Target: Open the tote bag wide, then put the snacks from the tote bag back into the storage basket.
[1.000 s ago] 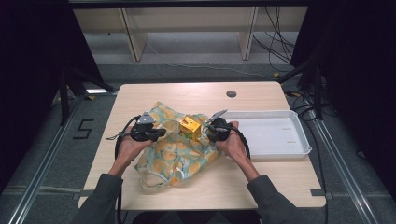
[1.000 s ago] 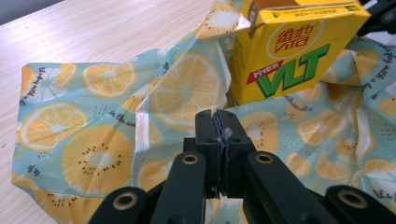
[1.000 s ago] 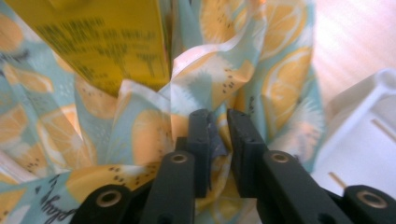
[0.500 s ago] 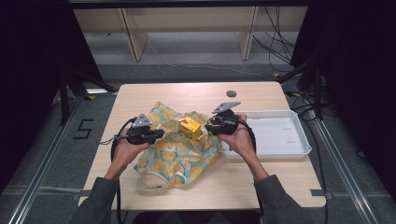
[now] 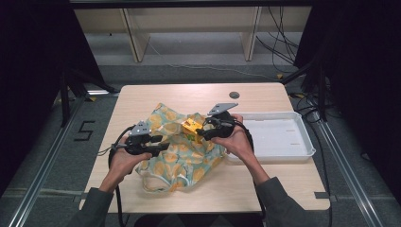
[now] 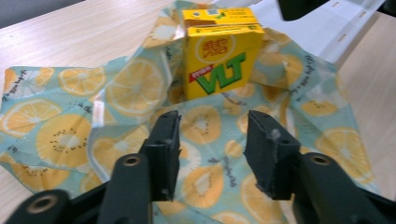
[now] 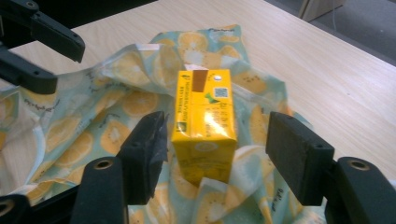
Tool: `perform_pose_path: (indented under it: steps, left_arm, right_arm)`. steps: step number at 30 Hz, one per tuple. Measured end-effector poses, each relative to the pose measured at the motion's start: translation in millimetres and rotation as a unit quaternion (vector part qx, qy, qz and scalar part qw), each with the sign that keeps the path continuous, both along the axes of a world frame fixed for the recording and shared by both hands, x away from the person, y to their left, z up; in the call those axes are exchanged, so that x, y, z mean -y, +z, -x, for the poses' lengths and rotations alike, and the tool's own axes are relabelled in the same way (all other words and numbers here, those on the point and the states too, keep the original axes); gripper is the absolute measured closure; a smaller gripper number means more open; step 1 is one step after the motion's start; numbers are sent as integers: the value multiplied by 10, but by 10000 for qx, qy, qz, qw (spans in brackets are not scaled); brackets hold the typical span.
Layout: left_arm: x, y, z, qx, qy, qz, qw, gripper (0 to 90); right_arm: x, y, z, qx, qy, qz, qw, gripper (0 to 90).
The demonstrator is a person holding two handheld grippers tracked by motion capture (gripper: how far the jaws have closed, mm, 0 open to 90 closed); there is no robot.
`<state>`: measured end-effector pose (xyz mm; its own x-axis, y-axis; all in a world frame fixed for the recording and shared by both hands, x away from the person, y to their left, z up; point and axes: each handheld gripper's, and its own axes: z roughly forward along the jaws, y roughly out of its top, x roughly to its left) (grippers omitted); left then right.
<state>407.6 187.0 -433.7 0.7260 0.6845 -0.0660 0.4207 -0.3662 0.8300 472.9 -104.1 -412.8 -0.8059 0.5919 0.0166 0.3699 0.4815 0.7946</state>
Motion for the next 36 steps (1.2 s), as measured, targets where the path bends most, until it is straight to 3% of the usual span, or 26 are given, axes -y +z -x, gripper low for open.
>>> perform_pose_path:
  steps: [3, 4, 5, 8, 10, 12, 13, 14, 15, 18, 19, 23, 24, 26, 28, 31, 33, 34, 36]
  left_arm:
    - [36, -5, 116, 30, -64, -87, 9999, 456]
    - [54, -12, 155, 37, -44, -79, 10000, 441]
    - [42, -5, 177, 25, -127, -195, 9997, 427]
    - [71, -32, 250, 0, -45, -55, 10000, 399]
    - [72, -36, 298, 34, -55, -99, 9999, 390]
    - [66, -37, 344, 31, -70, -160, 9998, 373]
    - [80, -50, 370, -6, -19, -3, 10000, 368]
    - [71, -53, 394, 4, -11, -69, 10000, 364]
    - [84, -71, 419, 20, 41, 27, 10000, 354]
    - [80, -93, 485, 18, 42, -26, 10000, 331]
    - [72, -94, 501, 61, -4, -62, 10000, 324]
    - [76, -132, 592, -50, -40, -11, 10000, 291]
    - [69, -138, 616, -92, -45, -83, 9999, 286]
    - [83, -163, 665, -75, 20, -75, 9999, 253]
    - [76, -184, 698, 83, -20, -216, 9997, 255]
    - [93, -226, 781, 49, 74, -216, 9997, 255]
    - [117, -255, 838, 98, 62, -185, 9998, 255]
    - [132, -269, 869, 94, 87, -175, 9998, 255]
    - [137, -286, 920, 158, 79, -335, 9993, 254]
  right_arm:
    - [-29, -23, -9, 56, 74, 31, 10000, 358]
    - [-40, -32, 4, -13, -39, 5, 10000, 357]
    - [-40, -39, -8, 20, 17, 16, 10000, 359]
    - [-44, -48, -11, -49, 41, 25, 10000, 362]
    - [-49, -67, -38, 127, 131, 65, 9998, 359]
    - [-53, -70, -32, 58, 75, 51, 9999, 354]
    - [-59, -69, -20, -7, 2, 30, 10000, 349]
    - [-55, -59, -18, -66, 36, 72, 9999, 345]
    - [-58, -62, -23, -47, 70, 96, 9999, 340]
    - [-75, -87, -33, 96, 65, 88, 9999, 319]
    - [-78, -91, -26, -3, -26, 87, 10000, 314]
    - [-82, -100, -39, -89, -31, 159, 9998, 293]
    - [-89, -108, -44, -73, -41, 161, 9998, 280]
    - [-109, -123, -55, -7, -21, 141, 9999, 279]
    - [-116, -113, -59, -58, 2, 215, 9998, 275]
    - [-147, -124, -62, -128, 25, 198, 9997, 269]
    - [-167, -149, -82, -7, -18, 194, 9998, 261]
    - [-173, -147, -75, -81, -56, 215, 9997, 259]
    - [-178, -144, -88, -67, 57, 282, 9996, 257]
